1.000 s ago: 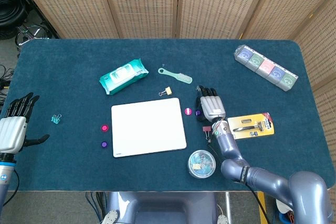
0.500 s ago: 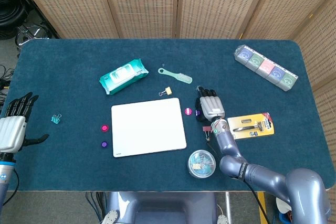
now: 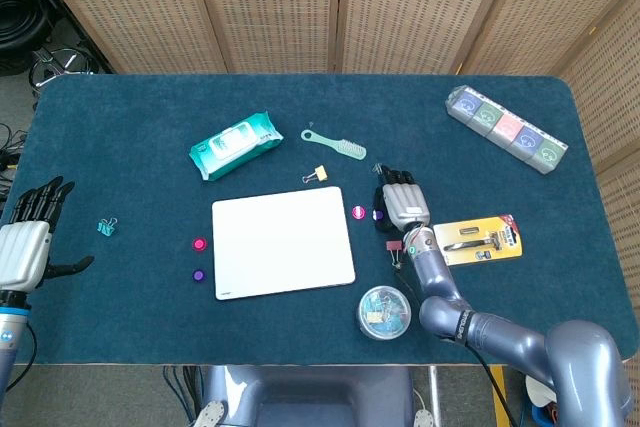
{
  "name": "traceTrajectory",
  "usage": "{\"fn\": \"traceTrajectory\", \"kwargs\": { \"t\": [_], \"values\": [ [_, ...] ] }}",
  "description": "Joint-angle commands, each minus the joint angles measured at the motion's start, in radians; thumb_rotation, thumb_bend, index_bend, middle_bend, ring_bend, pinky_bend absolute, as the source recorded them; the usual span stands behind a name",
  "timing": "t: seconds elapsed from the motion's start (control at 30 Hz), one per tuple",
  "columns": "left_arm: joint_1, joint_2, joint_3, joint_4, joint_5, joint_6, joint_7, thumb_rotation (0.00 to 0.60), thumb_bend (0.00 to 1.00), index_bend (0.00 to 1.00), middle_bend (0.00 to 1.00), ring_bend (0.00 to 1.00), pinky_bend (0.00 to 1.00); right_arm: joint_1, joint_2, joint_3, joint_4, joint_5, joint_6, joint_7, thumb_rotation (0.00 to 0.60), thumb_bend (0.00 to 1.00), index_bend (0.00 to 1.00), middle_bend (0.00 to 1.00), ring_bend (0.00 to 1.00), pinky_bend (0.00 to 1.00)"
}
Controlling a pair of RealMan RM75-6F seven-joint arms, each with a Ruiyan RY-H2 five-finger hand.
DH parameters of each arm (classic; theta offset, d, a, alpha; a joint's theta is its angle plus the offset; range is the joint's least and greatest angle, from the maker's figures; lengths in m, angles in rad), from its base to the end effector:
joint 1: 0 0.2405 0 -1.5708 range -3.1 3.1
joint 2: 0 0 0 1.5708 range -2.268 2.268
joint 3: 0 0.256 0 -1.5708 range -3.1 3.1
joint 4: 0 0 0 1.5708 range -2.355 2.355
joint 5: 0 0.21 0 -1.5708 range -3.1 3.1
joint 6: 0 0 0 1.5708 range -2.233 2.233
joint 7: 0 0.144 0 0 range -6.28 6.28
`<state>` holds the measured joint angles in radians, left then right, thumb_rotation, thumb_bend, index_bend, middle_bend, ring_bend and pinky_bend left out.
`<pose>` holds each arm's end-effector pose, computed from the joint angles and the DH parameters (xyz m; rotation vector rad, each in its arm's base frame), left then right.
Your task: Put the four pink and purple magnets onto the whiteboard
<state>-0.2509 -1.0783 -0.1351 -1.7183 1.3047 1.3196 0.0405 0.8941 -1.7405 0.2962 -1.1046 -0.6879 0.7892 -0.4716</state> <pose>-0.2817 0.2444 0.1606 -1.3712 -0.9839 -0.9299 -0.1618 -0.4137 -0.0484 1.6620 -1.1438 0.7163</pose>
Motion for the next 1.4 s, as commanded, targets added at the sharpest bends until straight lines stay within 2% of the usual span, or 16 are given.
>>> {"fn": "traceTrajectory", "kwargs": {
  "t": [0.03, 0.33, 0.53, 0.83, 1.07, 1.1, 1.2, 1.23, 1.3, 1.4],
  "values": [
    [0.000, 0.001, 0.000, 0.000, 0.000, -0.001, -0.001, 0.600, 0.00, 0.00, 0.00, 0.00, 0.00, 0.002, 0.015, 0.008, -0.032, -0.004, 0.012, 0.007, 0.600, 0.44, 0.62, 0.00, 0.00, 0.00],
    [0.001, 0.006, 0.001, -0.004, 0.003, 0.000, -0.010, 0.600, 0.00, 0.00, 0.00, 0.00, 0.00, 0.014, 0.049, 0.028, -0.155, 0.004, 0.051, 0.002, 0.600, 0.49, 0.62, 0.00, 0.00, 0.00],
    [0.003, 0.010, 0.004, -0.008, 0.010, 0.002, -0.014, 0.600, 0.00, 0.00, 0.00, 0.00, 0.00, 0.040, 0.040, 0.019, -0.239, 0.022, 0.061, -0.026, 0.600, 0.49, 0.62, 0.00, 0.00, 0.00],
    [0.004, 0.015, 0.006, -0.011, 0.012, 0.000, -0.020, 0.600, 0.00, 0.00, 0.00, 0.00, 0.00, 0.121, -0.061, 0.017, -0.232, 0.078, 0.052, -0.063, 0.600, 0.50, 0.62, 0.00, 0.00, 0.00],
    [0.004, 0.020, 0.004, -0.009, 0.010, -0.003, -0.032, 0.600, 0.00, 0.00, 0.00, 0.00, 0.00, 0.141, -0.091, 0.005, -0.225, 0.103, 0.065, -0.075, 0.600, 0.50, 0.62, 0.00, 0.00, 0.00],
    [0.004, 0.021, 0.004, -0.008, 0.010, -0.003, -0.032, 0.600, 0.00, 0.00, 0.00, 0.00, 0.00, 0.142, -0.091, 0.004, -0.226, 0.103, 0.066, -0.074, 0.600, 0.50, 0.60, 0.00, 0.00, 0.00],
    [0.003, 0.021, 0.005, -0.008, 0.010, -0.005, -0.031, 0.600, 0.00, 0.00, 0.00, 0.00, 0.00, 0.142, -0.083, 0.000, -0.233, 0.103, 0.057, -0.068, 0.600, 0.44, 0.42, 0.00, 0.00, 0.00],
    [0.003, 0.022, 0.005, -0.009, 0.010, -0.006, -0.032, 0.600, 0.00, 0.00, 0.00, 0.00, 0.00, 0.143, -0.076, -0.004, -0.239, 0.112, 0.048, -0.071, 0.600, 0.36, 0.34, 0.00, 0.00, 0.00],
    [0.003, 0.022, 0.006, -0.009, 0.010, -0.008, -0.032, 0.600, 0.00, 0.00, 0.00, 0.00, 0.00, 0.147, -0.061, -0.009, -0.251, 0.131, 0.032, -0.079, 0.600, 0.25, 0.24, 0.00, 0.00, 0.00],
    [0.001, 0.022, 0.006, -0.009, 0.010, -0.010, -0.029, 0.600, 0.00, 0.00, 0.00, 0.00, 0.00, 0.151, -0.043, -0.019, -0.270, 0.148, 0.035, -0.091, 0.600, 0.22, 0.20, 0.00, 0.00, 0.00]
  ]
}}
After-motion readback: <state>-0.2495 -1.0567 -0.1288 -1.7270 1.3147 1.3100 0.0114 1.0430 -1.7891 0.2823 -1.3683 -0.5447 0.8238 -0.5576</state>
